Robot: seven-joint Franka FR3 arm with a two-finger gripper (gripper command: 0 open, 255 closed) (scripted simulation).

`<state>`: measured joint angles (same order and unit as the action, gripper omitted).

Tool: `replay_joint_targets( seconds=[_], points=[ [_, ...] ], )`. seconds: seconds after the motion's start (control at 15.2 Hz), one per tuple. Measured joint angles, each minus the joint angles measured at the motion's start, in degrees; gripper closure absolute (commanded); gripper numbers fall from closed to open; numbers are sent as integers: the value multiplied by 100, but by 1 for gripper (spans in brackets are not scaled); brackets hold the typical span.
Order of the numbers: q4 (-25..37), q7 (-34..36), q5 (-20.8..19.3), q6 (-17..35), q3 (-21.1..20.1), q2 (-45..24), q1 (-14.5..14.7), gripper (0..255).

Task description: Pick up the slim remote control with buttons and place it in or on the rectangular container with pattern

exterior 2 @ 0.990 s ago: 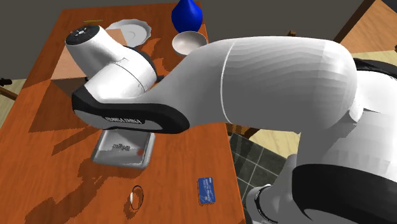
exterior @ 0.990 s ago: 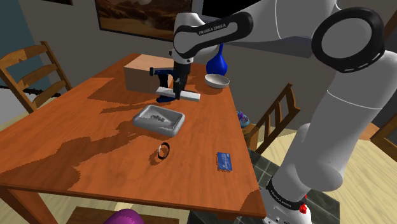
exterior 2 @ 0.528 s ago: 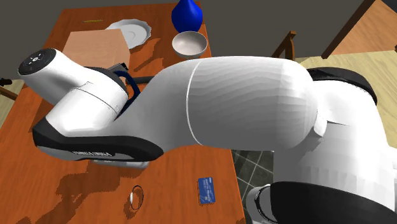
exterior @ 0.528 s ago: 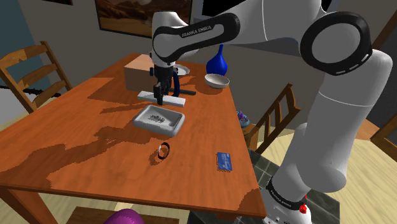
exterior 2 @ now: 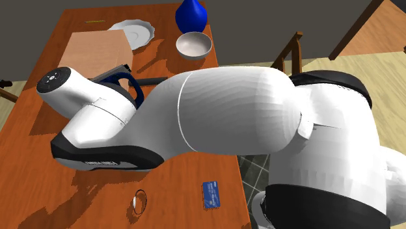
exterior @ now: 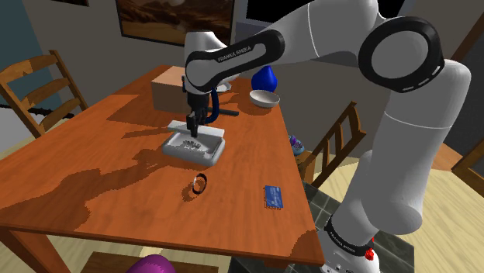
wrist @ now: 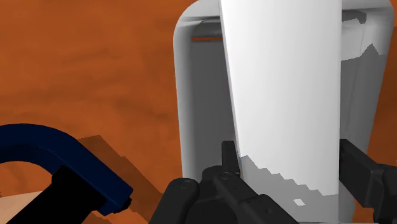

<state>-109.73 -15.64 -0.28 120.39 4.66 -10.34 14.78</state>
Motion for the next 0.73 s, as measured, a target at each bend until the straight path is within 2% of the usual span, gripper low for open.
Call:
replay_joint_targets(
  seconds=[0.26,0.66,0.73],
  points=[
    [-155,-9,10,270,0,-115,-6,255],
    [-173,-5,12,320,-2,-144,-4,255],
    [-173,-5,12,320,-2,-145,-4,0]
  ],
)
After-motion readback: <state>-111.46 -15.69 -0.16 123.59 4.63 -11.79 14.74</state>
